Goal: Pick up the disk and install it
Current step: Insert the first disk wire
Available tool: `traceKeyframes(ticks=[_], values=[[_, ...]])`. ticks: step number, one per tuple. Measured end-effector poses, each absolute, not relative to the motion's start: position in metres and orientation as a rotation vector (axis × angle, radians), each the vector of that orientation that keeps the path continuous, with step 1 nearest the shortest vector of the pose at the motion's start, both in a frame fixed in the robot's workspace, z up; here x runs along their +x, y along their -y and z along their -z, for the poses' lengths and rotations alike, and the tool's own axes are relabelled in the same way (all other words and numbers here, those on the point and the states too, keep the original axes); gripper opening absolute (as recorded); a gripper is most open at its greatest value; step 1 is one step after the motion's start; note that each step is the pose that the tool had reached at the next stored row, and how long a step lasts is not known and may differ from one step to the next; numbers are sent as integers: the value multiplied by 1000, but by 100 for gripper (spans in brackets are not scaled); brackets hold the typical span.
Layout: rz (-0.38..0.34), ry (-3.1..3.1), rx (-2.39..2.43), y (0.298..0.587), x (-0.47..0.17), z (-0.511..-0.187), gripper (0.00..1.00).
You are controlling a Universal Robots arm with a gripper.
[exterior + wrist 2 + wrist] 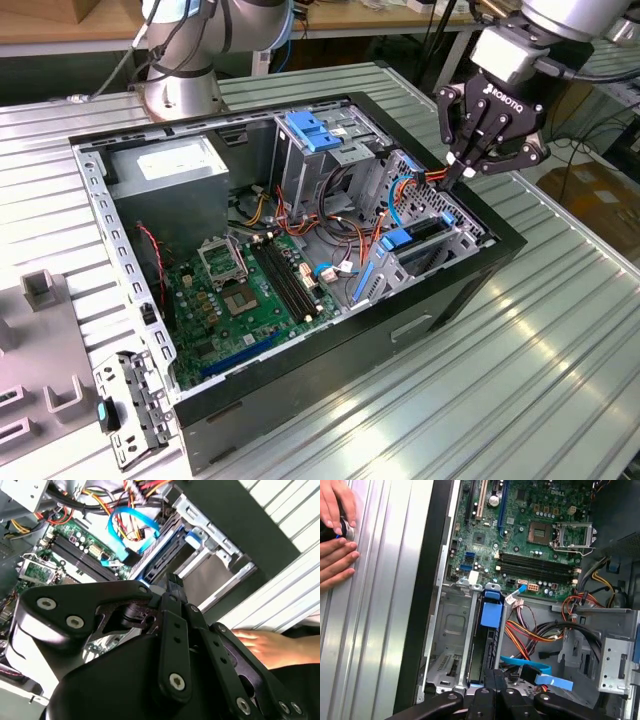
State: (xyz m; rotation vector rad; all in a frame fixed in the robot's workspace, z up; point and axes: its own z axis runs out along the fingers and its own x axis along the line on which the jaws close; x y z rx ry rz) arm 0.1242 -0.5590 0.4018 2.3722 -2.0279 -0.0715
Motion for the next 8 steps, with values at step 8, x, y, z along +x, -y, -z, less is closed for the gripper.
traceKeyframes(ticks=[8], values=[[71,2001,2395,555,150,-401,11]])
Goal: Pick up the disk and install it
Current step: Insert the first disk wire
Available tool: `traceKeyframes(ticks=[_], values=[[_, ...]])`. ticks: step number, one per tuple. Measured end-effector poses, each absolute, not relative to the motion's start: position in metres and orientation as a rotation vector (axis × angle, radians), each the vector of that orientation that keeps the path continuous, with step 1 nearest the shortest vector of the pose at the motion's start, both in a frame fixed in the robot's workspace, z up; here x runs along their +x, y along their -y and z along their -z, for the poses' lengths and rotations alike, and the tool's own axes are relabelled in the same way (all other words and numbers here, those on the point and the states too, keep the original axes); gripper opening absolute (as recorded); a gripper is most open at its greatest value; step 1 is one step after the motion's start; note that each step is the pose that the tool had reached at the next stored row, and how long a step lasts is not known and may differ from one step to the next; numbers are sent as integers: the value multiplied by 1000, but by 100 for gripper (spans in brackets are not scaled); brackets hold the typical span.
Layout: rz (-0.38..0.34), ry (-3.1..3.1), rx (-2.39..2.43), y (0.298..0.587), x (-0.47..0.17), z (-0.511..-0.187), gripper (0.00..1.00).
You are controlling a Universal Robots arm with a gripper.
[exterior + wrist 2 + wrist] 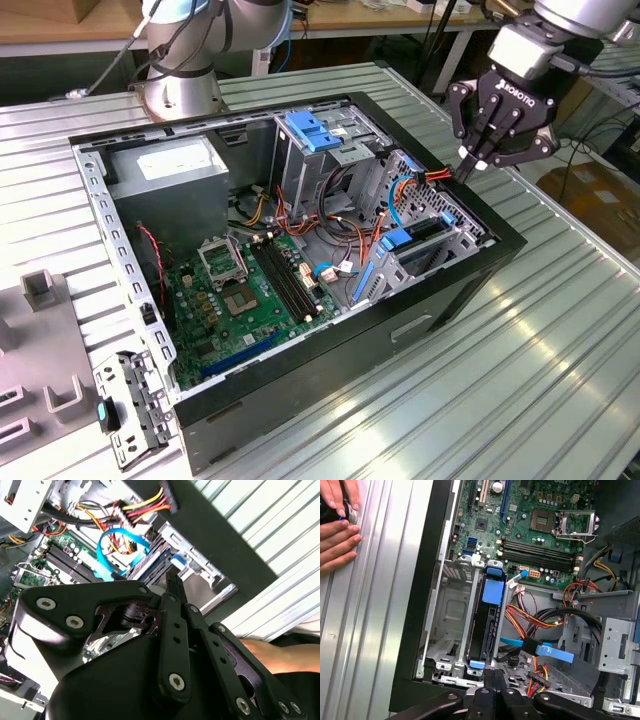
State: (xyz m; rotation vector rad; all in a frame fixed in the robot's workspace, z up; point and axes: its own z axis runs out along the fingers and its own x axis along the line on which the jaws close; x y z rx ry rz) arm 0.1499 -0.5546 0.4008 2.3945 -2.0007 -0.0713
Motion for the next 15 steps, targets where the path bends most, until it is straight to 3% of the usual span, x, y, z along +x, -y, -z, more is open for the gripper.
traceKeyframes(ticks=[15], values=[[70,1872,2494,540,167,-400,11]])
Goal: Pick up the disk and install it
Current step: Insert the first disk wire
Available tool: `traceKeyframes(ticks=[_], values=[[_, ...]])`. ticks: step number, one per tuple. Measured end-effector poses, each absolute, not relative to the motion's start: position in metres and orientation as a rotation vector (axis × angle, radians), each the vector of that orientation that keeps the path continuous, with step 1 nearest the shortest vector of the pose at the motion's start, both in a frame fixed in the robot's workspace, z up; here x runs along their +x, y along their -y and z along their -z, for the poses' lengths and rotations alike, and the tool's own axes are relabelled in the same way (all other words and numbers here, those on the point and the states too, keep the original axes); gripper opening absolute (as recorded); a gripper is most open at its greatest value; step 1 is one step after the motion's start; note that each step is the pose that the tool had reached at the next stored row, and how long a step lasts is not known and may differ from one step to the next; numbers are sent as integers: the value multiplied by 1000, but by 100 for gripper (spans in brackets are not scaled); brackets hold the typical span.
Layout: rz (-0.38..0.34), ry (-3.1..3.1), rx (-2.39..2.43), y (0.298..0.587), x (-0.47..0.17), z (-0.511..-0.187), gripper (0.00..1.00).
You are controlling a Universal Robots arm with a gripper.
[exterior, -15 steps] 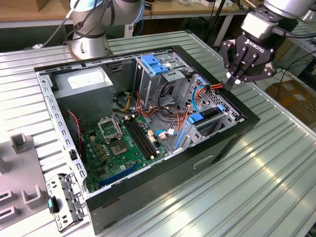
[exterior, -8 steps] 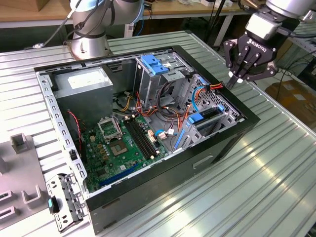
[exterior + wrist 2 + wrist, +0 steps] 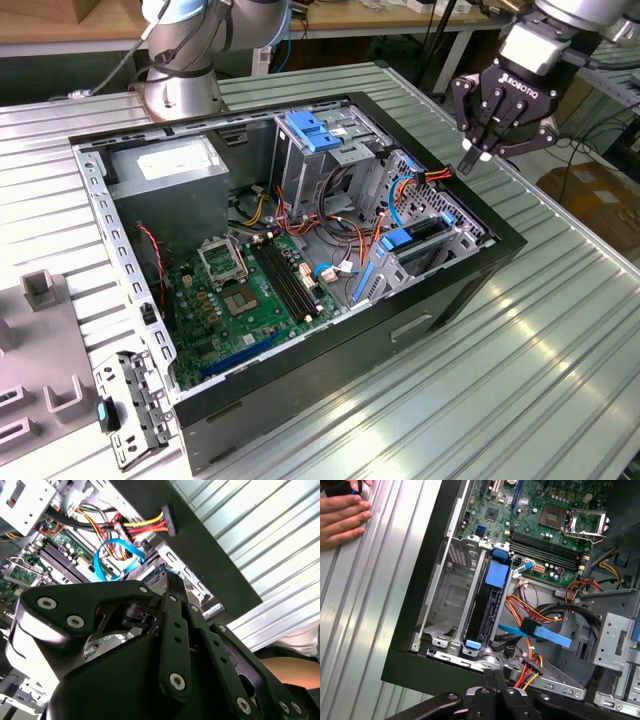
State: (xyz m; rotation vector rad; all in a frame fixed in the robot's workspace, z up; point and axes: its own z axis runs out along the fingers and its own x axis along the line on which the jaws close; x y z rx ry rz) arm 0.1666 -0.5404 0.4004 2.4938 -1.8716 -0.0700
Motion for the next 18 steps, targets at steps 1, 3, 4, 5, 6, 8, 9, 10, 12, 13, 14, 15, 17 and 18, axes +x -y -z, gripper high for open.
traceKeyframes(ticks=[1,3,4,5,6,8,9,10,12,13,14,15,17,18], values=[[70,1871,2494,538,167,-400,11],[70,1871,2495,528,169,-399,11],[70,1870,2495,524,170,-399,11],[70,1866,2498,521,171,-398,11],[70,1853,2508,520,171,-398,11],[69,1789,2552,520,171,-398,11],[68,1748,2580,520,171,-397,11],[68,1712,2603,520,171,-397,11],[67,1662,2634,520,171,-396,11],[67,1647,2643,520,171,-396,11],[66,1646,2644,520,171,-396,11],[67,1646,2644,520,171,-396,11],[64,1639,2646,520,171,-396,11],[63,1639,2646,520,171,-396,11]])
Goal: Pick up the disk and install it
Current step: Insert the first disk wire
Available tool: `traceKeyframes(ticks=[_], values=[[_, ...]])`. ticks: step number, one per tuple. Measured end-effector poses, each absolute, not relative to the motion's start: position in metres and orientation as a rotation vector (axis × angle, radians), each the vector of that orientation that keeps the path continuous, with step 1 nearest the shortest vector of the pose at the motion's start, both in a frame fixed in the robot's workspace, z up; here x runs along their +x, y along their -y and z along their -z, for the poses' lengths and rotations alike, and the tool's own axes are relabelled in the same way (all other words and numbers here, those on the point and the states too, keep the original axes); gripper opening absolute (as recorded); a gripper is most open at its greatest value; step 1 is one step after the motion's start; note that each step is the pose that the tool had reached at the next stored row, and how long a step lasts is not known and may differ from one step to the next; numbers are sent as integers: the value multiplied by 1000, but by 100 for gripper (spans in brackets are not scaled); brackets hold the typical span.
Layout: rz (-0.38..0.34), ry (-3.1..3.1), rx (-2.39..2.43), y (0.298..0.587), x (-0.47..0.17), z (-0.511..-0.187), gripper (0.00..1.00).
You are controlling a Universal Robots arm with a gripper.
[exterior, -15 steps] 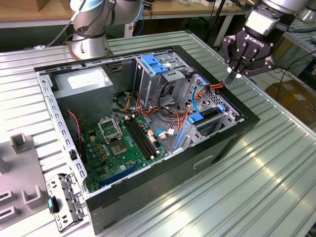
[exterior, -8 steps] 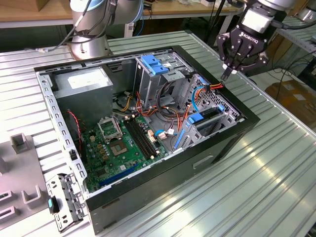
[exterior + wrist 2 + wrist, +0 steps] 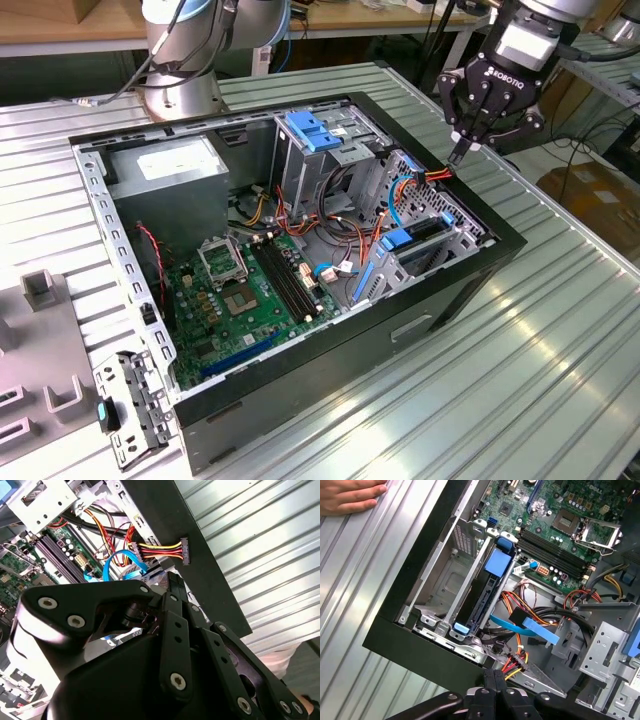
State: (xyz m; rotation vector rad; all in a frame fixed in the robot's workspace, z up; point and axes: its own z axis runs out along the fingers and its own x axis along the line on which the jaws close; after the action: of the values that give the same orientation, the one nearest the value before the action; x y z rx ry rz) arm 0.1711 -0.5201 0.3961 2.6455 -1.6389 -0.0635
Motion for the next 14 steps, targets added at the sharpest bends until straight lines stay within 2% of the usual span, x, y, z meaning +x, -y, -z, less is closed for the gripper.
traceKeyframes(ticks=[14], values=[[53,1547,2702,520,171,-395,11]])
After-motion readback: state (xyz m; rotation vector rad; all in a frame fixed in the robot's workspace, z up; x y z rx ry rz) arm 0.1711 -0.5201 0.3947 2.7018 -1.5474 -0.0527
